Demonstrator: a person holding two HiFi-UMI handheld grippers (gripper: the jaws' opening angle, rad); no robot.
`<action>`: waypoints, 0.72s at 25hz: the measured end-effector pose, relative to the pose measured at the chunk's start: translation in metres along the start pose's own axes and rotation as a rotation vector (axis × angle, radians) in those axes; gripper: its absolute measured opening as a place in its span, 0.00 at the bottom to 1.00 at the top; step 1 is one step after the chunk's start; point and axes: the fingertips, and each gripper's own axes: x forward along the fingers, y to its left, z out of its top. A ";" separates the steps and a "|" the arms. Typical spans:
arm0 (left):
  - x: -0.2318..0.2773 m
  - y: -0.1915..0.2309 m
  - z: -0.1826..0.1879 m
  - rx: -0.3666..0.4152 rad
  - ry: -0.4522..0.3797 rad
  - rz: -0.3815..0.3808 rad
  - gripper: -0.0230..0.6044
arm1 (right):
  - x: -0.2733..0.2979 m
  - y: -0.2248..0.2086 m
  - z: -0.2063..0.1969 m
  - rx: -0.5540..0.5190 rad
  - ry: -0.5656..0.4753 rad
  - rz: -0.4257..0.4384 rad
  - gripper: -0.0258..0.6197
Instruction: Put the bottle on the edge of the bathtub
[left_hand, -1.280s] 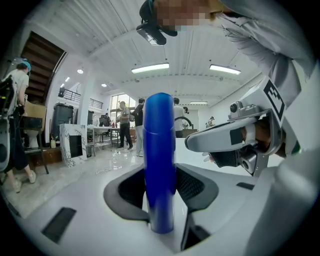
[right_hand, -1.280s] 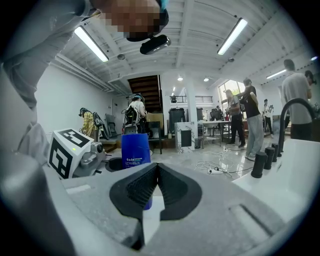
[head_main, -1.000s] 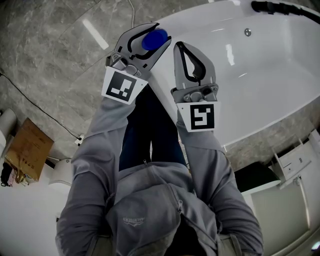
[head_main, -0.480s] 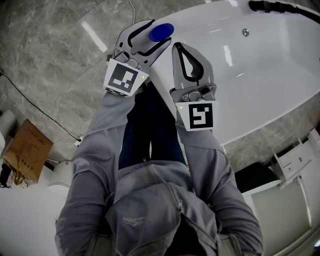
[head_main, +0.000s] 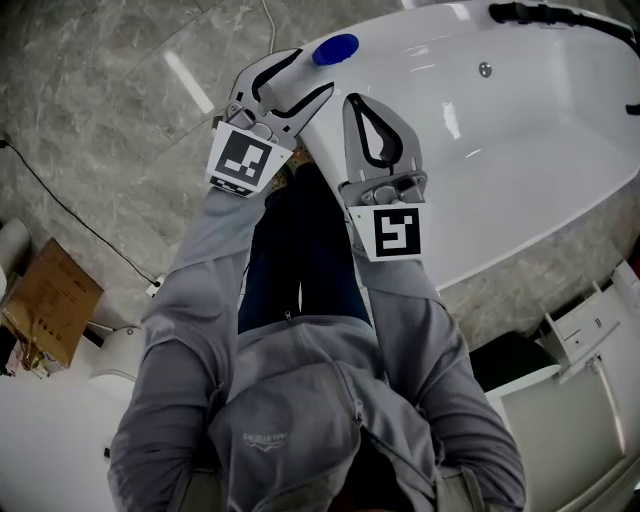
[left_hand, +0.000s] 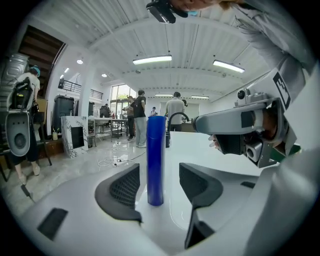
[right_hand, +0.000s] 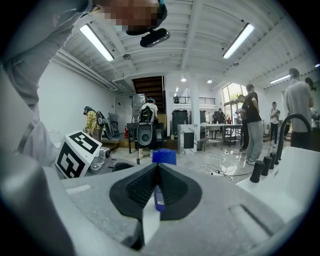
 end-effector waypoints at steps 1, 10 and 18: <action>-0.004 0.000 0.002 -0.006 -0.001 0.005 0.41 | -0.001 0.001 0.002 -0.002 -0.001 0.000 0.04; -0.067 0.006 0.069 -0.068 -0.059 0.094 0.07 | -0.017 0.027 0.063 -0.037 -0.050 0.018 0.04; -0.154 0.004 0.152 -0.094 -0.121 0.222 0.05 | -0.042 0.065 0.141 -0.066 -0.106 0.034 0.04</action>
